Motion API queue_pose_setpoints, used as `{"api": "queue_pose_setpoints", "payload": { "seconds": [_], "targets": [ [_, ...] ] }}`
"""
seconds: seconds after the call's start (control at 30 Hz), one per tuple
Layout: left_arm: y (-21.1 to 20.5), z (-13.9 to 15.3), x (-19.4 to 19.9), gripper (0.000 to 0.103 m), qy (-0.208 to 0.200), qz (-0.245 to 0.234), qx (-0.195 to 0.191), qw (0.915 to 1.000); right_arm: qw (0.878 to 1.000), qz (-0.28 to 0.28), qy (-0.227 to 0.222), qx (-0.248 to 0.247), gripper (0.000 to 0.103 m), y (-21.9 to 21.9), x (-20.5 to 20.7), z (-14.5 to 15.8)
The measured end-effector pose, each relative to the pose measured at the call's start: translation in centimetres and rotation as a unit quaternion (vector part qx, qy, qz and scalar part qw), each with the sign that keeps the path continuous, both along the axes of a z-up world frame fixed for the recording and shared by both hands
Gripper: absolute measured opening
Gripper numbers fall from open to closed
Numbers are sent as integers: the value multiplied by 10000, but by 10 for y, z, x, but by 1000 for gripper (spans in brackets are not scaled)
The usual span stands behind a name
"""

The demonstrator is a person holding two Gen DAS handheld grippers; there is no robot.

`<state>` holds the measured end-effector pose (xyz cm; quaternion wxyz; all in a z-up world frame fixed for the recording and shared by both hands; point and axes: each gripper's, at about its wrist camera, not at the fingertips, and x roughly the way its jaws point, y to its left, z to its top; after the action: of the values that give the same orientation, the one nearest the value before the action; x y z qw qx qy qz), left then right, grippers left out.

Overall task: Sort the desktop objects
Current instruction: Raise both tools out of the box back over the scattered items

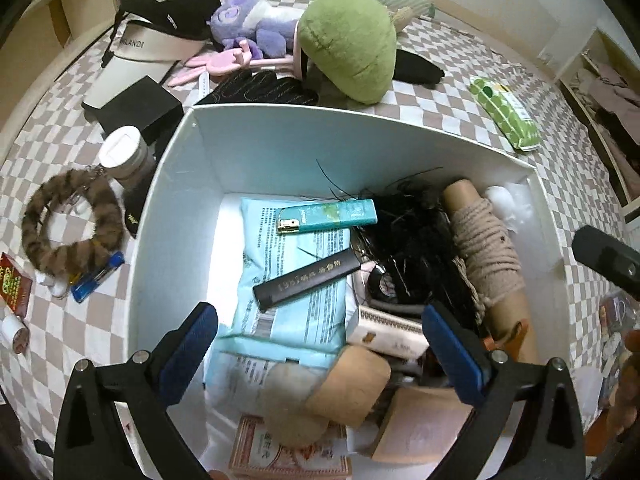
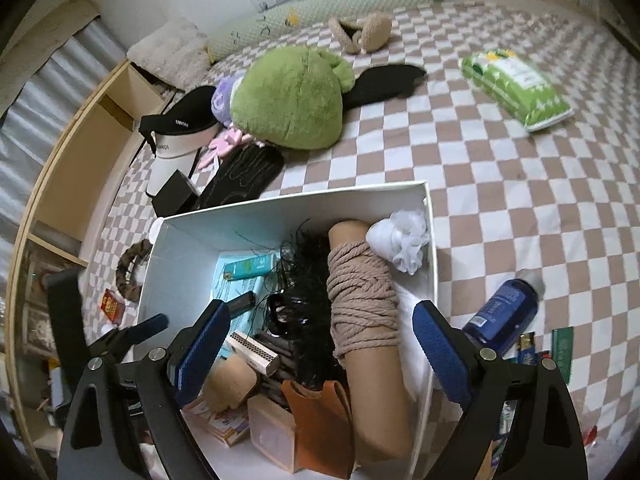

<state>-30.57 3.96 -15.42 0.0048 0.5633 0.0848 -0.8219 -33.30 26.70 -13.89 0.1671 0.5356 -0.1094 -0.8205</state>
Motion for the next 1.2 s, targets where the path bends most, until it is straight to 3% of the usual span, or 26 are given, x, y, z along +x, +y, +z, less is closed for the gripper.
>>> {"api": "queue_pose_setpoints", "payload": {
  "seconds": [0.07,0.27,0.47,0.7,1.2],
  "targets": [
    [-2,6,7,103,52,-42,22,10000,10000,-48,51,13,103,1,5,3],
    [-9,25,28,103,313,-137,-87,9994,9996,-52,232,158,103,-2,23,8],
    [-8,42,50,103,668,-426,-449,9958,9949,199,907,393,103,-12,51,23],
    [-15,58,74,103,800,-448,-282,9954,9929,-153,1041,563,103,-9,78,39],
    [-34,93,122,103,1143,-445,-271,9921,9811,-54,1578,1118,103,-9,143,72]
  ]
}}
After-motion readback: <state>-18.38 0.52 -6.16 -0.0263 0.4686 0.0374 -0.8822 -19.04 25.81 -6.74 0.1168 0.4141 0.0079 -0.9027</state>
